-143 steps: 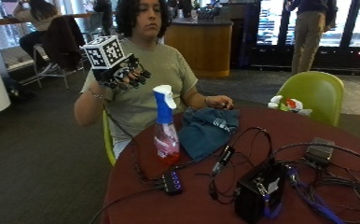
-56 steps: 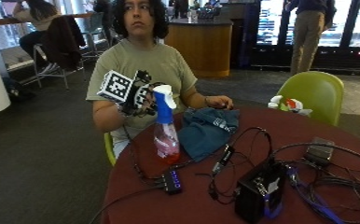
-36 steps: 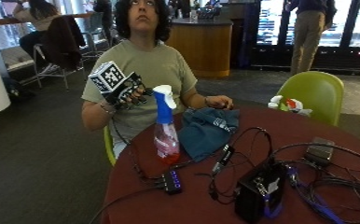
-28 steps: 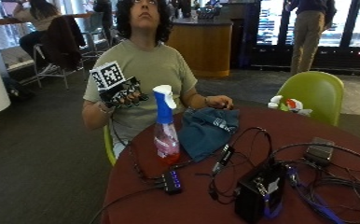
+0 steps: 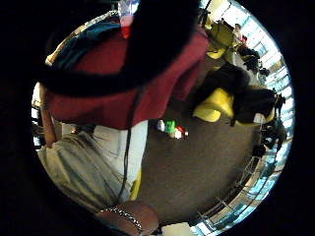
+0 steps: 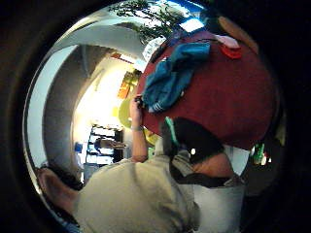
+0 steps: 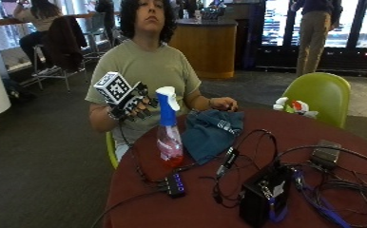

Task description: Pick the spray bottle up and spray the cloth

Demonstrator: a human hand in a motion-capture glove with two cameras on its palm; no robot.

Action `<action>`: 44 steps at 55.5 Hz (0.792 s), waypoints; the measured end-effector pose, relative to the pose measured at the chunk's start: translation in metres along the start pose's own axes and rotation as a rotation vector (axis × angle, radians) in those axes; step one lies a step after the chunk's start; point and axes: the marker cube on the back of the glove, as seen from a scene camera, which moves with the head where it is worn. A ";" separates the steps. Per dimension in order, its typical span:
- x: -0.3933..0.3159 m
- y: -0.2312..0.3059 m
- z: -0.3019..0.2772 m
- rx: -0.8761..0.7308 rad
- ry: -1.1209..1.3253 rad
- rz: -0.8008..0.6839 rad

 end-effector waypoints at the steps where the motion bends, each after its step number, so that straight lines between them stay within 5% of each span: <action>1: -0.004 0.008 0.006 0.024 -0.023 0.010; 5: -0.007 -0.014 0.009 0.187 -0.064 0.133; 27: 0.010 -0.145 -0.009 0.521 -0.619 0.134; 44: 0.031 -0.215 -0.004 0.523 -0.715 0.216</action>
